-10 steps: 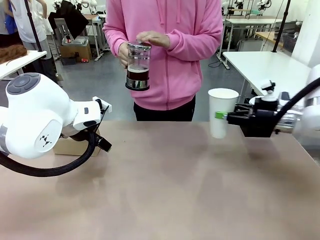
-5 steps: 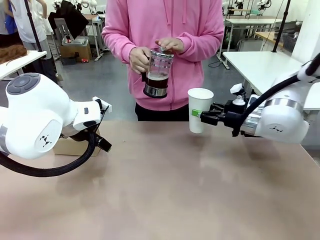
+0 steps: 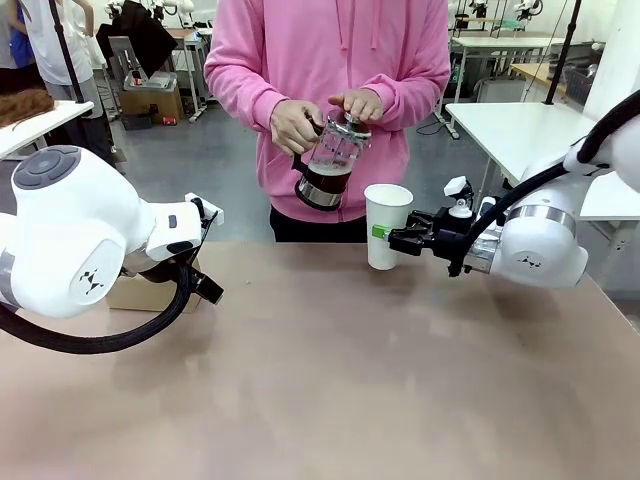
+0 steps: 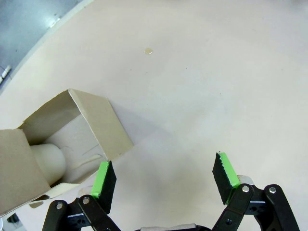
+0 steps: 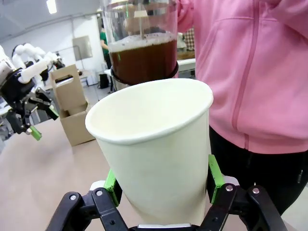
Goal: Pour a drink into a cup and package it in a carrier.
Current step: Pick up the 600 ml Paper Cup and place it in the middle top area of the table, then when a person places the Paper Cup Lid on the 600 ml Paper Cup , lift the 600 ml Paper Cup.
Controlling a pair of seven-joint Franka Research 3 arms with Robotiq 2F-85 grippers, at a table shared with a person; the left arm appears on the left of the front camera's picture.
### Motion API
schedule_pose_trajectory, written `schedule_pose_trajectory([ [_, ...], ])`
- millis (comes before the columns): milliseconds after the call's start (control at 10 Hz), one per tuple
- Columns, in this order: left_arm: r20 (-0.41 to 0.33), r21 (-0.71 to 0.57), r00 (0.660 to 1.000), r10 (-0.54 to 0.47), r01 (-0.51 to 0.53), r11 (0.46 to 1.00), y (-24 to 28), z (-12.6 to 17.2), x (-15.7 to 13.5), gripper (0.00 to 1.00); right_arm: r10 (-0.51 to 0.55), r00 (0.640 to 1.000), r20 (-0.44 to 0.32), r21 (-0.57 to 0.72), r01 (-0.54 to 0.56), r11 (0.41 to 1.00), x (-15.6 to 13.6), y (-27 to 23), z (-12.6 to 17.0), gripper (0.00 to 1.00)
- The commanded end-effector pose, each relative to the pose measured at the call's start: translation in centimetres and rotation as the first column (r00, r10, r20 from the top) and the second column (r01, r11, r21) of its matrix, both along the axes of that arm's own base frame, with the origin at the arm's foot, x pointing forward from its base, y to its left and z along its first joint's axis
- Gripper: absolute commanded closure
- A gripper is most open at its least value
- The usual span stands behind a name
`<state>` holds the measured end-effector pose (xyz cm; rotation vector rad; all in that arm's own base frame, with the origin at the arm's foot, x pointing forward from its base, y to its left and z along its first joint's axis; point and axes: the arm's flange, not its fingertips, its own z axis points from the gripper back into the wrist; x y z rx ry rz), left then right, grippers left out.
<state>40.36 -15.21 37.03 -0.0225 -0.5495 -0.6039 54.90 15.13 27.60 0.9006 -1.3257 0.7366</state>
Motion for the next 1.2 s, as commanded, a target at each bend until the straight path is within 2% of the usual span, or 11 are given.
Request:
schedule_pose_trajectory([
  [0,0.000,-0.002,1.000,0.000,0.000,1.000,0.04,0.04,-0.01,0.00,-0.007,1.000,0.015,-0.015,0.008,1.000,-0.39,0.07,0.84,0.20],
  [1100,0.000,-0.002,1.000,0.000,0.000,1.000,0.04,0.04,-0.01,0.00,-0.007,1.000,0.015,-0.015,0.008,1.000,-0.39,0.07,0.84,0.20],
])
